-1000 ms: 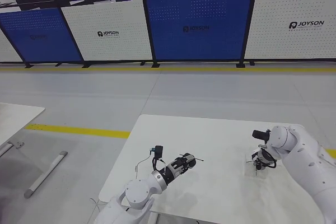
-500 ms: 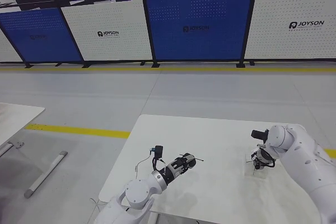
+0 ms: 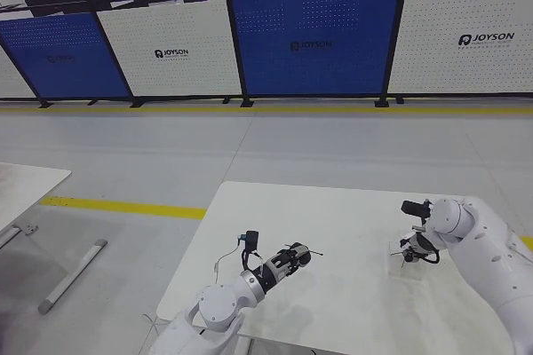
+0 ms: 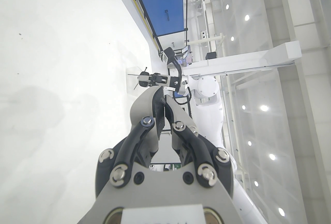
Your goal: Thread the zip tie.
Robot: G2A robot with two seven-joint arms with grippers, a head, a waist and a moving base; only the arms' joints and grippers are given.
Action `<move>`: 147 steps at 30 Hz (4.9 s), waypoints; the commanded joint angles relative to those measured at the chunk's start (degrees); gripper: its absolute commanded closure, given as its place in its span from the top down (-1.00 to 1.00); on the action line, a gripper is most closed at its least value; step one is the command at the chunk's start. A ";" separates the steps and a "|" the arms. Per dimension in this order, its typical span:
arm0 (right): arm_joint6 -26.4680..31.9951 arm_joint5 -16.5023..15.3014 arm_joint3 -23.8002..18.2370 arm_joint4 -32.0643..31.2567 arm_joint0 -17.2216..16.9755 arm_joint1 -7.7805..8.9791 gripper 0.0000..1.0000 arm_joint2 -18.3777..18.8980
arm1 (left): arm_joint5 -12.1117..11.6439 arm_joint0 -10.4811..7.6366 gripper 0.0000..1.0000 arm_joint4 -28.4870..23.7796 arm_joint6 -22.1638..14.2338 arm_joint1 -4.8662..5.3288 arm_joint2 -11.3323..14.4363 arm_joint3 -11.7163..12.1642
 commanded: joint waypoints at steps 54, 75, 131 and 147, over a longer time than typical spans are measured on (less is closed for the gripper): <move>-17.94 0.80 -50.85 9.03 -35.47 10.73 -1.00 28.20 | 0.00 0.00 -1.00 0.00 0.00 0.00 0.00 0.00; -26.02 -5.11 -57.04 13.97 -41.73 10.44 -1.00 28.41 | 0.00 0.00 -1.00 0.00 0.00 0.00 0.00 0.00; -41.10 -11.86 -61.54 15.32 -51.02 9.44 -1.00 25.62 | 3.72 -4.85 -1.00 7.48 -1.32 -0.24 4.33 2.53; -52.47 -13.38 -61.90 14.04 -53.73 8.80 -1.00 25.34 | 3.72 -4.85 -1.00 7.48 -1.32 -0.24 4.33 2.53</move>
